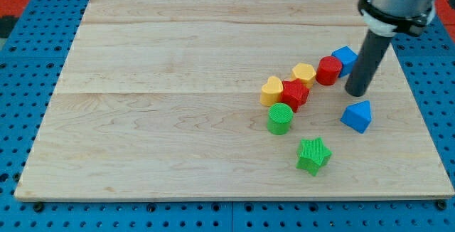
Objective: Move the red circle diagonal to the hexagon
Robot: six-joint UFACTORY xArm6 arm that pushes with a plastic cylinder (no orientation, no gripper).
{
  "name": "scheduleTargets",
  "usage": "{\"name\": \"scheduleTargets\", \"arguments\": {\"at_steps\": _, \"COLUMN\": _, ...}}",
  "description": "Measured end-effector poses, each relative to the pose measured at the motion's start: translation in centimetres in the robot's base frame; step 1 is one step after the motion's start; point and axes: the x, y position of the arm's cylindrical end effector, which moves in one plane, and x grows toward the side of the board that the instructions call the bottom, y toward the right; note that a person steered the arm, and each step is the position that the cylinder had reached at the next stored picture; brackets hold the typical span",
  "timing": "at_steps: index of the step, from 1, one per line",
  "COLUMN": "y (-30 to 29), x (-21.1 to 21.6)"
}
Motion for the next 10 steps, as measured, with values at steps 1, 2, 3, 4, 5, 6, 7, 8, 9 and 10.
{"name": "scheduleTargets", "arguments": {"at_steps": 1, "y": -3.2, "x": -4.6}}
{"name": "scheduleTargets", "arguments": {"at_steps": 2, "y": -12.1, "x": -8.9}}
{"name": "scheduleTargets", "arguments": {"at_steps": 3, "y": -9.8, "x": -7.9}}
{"name": "scheduleTargets", "arguments": {"at_steps": 4, "y": -9.7, "x": -4.8}}
{"name": "scheduleTargets", "arguments": {"at_steps": 5, "y": -18.6, "x": -6.2}}
{"name": "scheduleTargets", "arguments": {"at_steps": 6, "y": -26.9, "x": -9.5}}
{"name": "scheduleTargets", "arguments": {"at_steps": 7, "y": -20.1, "x": -8.3}}
{"name": "scheduleTargets", "arguments": {"at_steps": 8, "y": -16.7, "x": -7.5}}
{"name": "scheduleTargets", "arguments": {"at_steps": 9, "y": -14.8, "x": -11.5}}
{"name": "scheduleTargets", "arguments": {"at_steps": 10, "y": -24.9, "x": -16.1}}
